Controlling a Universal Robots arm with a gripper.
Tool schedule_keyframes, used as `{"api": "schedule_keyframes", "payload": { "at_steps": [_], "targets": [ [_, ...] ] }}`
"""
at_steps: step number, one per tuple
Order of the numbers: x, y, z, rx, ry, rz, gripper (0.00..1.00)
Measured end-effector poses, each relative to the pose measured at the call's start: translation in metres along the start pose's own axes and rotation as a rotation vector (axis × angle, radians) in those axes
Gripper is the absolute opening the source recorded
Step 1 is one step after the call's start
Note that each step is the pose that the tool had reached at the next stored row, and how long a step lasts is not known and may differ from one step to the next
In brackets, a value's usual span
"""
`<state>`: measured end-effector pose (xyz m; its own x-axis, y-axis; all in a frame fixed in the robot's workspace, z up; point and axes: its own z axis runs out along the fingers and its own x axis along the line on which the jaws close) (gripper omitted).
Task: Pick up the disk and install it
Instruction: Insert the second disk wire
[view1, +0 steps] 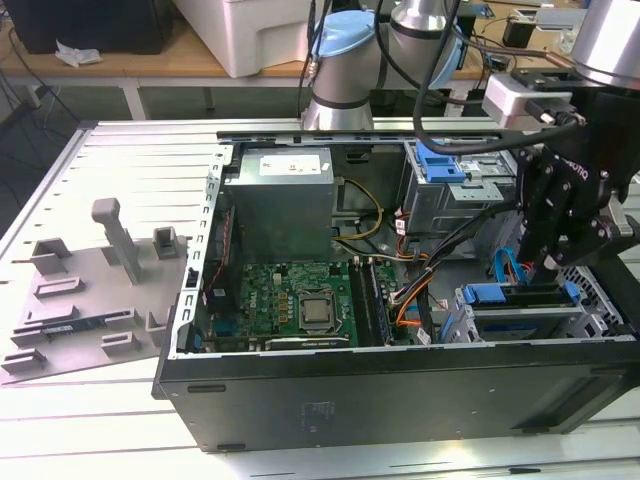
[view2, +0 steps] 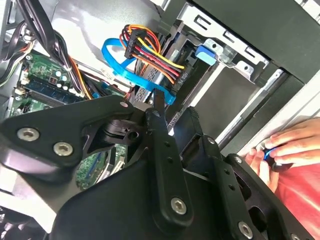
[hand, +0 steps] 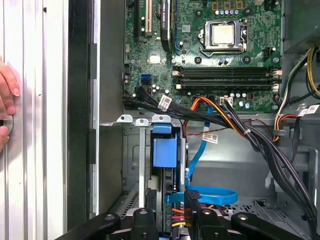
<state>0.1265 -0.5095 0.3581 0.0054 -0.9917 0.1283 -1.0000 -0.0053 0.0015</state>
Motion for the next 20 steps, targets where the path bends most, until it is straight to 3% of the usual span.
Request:
{"api": "schedule_keyframes", "payload": {
  "at_steps": [8,9,11,20],
  "targets": [
    [0.0004,0.0000,-0.0035,0.0000,0.0000,0.000,0.36],
    [0.0005,0.0000,-0.0035,0.0000,-0.0001,0.000,0.21],
    [0.0004,0.0000,-0.0035,0.0000,0.0000,0.000,0.11],
    [0.0005,0.0000,-0.0037,0.0000,0.0000,0.000,0.11]
  ]
}}
